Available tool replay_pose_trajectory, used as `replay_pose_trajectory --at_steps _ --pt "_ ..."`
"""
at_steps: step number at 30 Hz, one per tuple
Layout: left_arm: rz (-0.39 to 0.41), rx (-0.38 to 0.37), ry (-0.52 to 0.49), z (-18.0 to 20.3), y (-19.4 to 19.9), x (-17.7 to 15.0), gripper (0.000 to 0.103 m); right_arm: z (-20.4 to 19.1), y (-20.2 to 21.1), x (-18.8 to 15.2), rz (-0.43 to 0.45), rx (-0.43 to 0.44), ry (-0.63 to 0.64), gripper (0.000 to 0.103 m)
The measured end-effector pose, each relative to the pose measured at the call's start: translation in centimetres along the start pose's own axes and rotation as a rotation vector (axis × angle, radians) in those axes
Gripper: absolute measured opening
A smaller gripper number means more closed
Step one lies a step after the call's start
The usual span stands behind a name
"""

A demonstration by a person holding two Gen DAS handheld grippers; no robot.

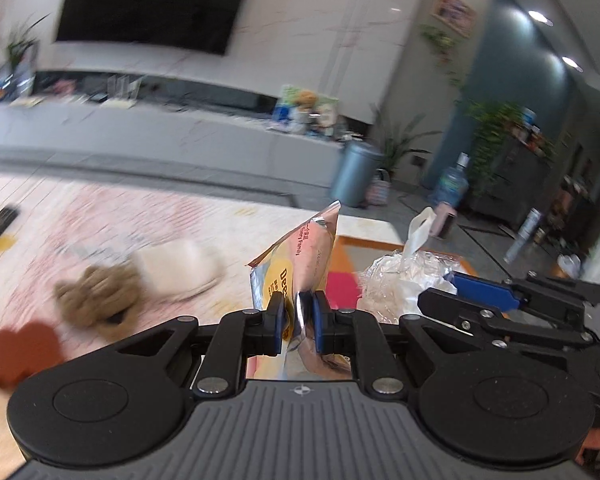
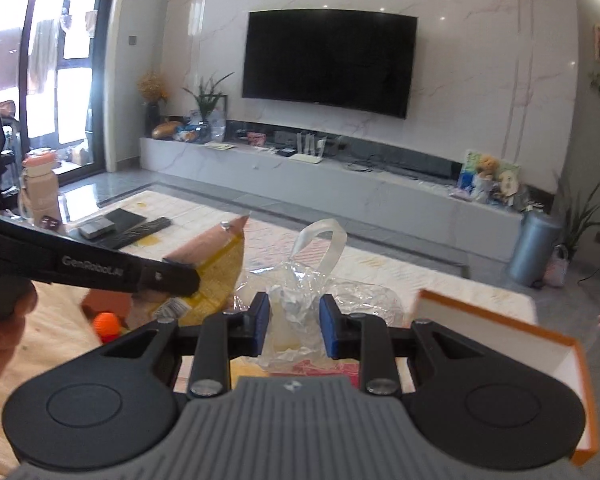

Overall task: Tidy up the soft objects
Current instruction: 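Carry the snack bag and plastic bag into the orange box and release both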

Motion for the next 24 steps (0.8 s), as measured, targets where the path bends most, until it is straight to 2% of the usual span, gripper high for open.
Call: replay_pose_trajectory --at_steps 6,11,15,21,24 --pt "-0.047 -0.154 -0.045 5.4 -3.9 1.0 0.016 6.7 1.0 -0.8 -0.048 -0.120 0.003 0.027" --pt "-0.124 -0.269 -0.003 7.4 -7.9 1.8 0.015 11.6 1.2 -1.3 -0.092 -0.186 -0.009 0.027" --pt "-0.175 -0.296 0.031 8.0 -11.0 2.4 0.015 14.5 0.8 -1.5 -0.119 -0.203 -0.023 0.027" --pt "-0.219 -0.331 0.036 9.5 -15.2 2.4 0.014 17.1 -1.5 -3.1 -0.201 -0.204 0.024 0.027" --pt "-0.243 -0.307 0.021 10.1 -18.0 1.7 0.013 18.2 -3.4 -4.0 -0.245 -0.189 0.012 0.027"
Point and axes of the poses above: each gripper's, at about its wrist camera, not at the fingertips, and y roughly against the way its jaws point, z to its right, x to its top, the point moved 4 cm from there along -y, roughly the way its jaws point, and after that the axes turned 6 degrees about z, right-handed, at the moved point
